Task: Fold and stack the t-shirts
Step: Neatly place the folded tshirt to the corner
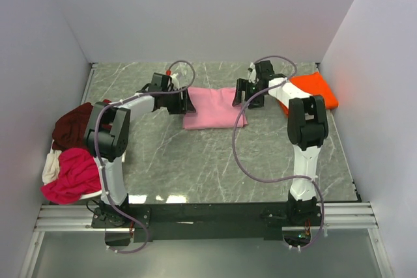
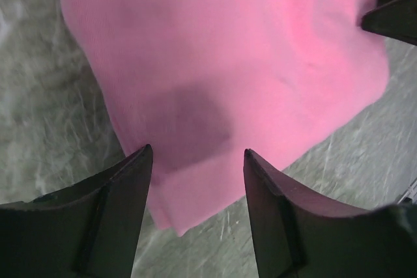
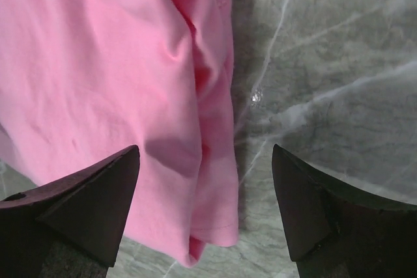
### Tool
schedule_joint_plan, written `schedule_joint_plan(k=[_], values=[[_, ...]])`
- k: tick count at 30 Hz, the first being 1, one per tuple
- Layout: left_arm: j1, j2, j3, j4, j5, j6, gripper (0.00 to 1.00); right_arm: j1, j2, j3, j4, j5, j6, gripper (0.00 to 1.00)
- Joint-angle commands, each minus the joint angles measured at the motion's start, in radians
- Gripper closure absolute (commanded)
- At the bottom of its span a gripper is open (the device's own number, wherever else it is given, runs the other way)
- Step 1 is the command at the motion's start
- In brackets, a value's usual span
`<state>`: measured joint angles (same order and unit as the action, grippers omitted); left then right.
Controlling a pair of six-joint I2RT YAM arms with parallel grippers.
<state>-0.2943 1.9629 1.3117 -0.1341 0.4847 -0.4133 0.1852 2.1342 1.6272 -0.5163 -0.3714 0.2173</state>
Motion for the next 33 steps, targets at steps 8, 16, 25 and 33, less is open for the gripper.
schedule_joint_plan(k=[8,16,25,33], values=[[-0.032,0.033,-0.048,0.013,-0.035,-0.065,0.38,0.071,0.059,0.002,-0.042,-0.046,0.128,0.16],[-0.049,0.045,-0.063,0.041,-0.014,-0.078,0.38,0.068,0.119,0.097,-0.06,-0.072,0.169,0.39],[-0.054,-0.068,-0.078,0.004,-0.08,-0.045,0.38,0.036,0.184,0.217,-0.106,0.02,0.071,1.0],[-0.052,-0.385,-0.12,-0.111,-0.167,0.036,0.37,0.051,0.021,0.174,-0.03,0.533,-0.321,1.0]])
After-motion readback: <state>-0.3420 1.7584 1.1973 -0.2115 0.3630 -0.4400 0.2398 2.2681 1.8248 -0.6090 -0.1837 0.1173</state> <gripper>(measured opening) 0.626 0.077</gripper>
